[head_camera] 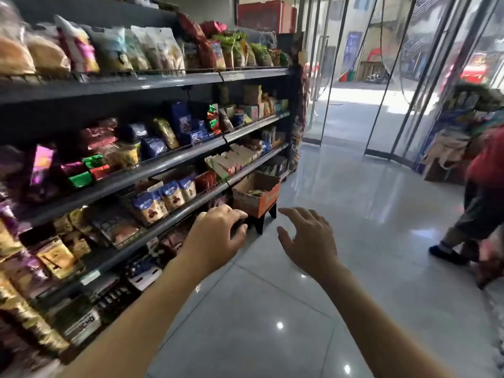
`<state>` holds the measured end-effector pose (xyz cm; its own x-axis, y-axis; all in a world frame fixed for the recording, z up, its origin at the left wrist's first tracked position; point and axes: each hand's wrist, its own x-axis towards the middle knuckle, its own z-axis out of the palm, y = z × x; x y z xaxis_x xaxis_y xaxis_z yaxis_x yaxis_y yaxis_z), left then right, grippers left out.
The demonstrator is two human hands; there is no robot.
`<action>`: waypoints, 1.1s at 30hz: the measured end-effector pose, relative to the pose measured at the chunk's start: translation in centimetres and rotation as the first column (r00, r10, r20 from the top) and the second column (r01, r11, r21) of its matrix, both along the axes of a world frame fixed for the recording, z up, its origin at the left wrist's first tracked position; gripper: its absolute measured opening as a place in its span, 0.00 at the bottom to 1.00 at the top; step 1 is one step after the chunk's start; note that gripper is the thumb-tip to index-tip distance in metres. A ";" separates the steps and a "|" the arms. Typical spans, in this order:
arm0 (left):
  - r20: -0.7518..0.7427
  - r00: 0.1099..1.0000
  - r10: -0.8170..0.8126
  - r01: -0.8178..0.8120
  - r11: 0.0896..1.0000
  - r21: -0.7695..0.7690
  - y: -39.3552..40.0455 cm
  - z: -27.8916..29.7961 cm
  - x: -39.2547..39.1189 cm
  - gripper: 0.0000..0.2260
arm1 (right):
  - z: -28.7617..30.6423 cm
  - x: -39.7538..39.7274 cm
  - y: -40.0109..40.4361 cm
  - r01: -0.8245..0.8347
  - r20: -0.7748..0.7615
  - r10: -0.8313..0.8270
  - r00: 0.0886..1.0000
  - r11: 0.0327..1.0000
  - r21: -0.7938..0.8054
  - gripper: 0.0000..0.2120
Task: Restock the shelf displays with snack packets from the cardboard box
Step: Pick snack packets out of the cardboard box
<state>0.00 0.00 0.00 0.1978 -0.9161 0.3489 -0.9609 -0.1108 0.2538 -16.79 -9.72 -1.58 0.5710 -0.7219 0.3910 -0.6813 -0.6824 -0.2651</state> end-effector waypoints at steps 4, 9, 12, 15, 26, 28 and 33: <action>-0.048 0.998 0.039 -0.039 0.999 0.007 -8.1 -0.7 2.4 0.22 | -0.1 2.4 -8.7 0.005 -0.035 -0.005 0.999 1.000 0.007 0.20; -0.095 0.993 0.071 -0.072 0.997 -0.003 -17.6 -1.9 6.1 0.20 | -1.0 5.6 -18.1 -0.005 -0.064 0.008 0.998 0.999 0.052 0.20; -0.130 0.988 0.084 -0.084 0.996 0.002 -23.3 -3.1 8.5 0.14 | -2.0 7.8 -23.7 -0.036 -0.024 0.039 0.999 0.994 0.100 0.19; -0.141 0.985 0.095 -0.095 0.995 0.006 -29.5 -4.4 11.3 0.14 | -2.8 10.4 -29.4 -0.021 -0.050 0.025 0.998 0.996 0.086 0.20; -0.183 0.981 0.064 -0.046 0.994 0.097 -52.5 -5.6 24.2 0.14 | -4.8 22.5 -51.1 0.004 0.025 -0.009 1.000 0.980 0.197 0.18; -0.181 0.982 0.057 -0.039 0.994 0.103 -55.7 -5.6 25.9 0.14 | -4.8 24.3 -54.3 0.012 0.029 -0.019 0.999 0.976 0.219 0.18; -0.199 0.977 0.083 -0.060 0.991 0.119 -62.6 -6.1 29.3 0.14 | -5.4 28.1 -61.6 0.001 0.066 -0.019 0.998 0.967 0.254 0.18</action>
